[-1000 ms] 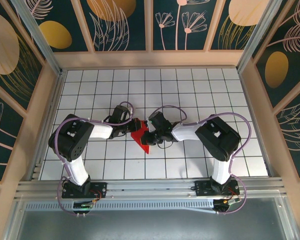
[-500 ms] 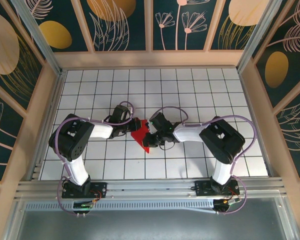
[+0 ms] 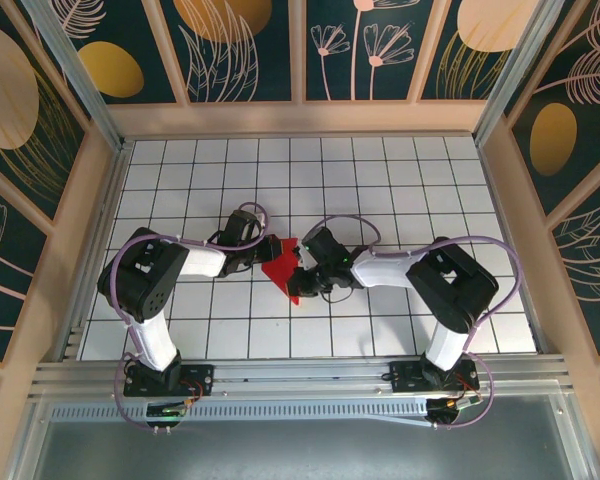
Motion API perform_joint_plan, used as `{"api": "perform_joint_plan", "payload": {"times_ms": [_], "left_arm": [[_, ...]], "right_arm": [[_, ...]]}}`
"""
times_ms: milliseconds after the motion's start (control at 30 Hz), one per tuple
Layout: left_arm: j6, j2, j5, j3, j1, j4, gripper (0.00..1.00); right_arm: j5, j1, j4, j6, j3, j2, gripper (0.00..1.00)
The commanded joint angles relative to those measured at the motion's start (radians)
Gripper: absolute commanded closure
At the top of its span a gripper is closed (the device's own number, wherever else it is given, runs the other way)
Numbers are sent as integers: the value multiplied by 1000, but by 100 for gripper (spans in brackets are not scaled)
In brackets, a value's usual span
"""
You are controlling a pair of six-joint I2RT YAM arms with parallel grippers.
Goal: Fold a paper plane with a square sheet of paper (fold left side to right side)
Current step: Fourth fold the wing at the center of the table.
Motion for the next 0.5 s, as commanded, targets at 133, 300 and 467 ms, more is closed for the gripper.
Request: {"api": "perform_joint_plan", "payload": {"times_ms": [133,300,467], "left_arm": [[0,65,-77,-20,10,-116,100],[4,66,-81,-17,10,-119,100],[10,69,-88,-11,9,-127,100]], "right_arm": [[15,8,-5,14,-25,8,100],[10,8,-11,19,-59,1,100],[6,10,-20,31,-104,-20,100]]}}
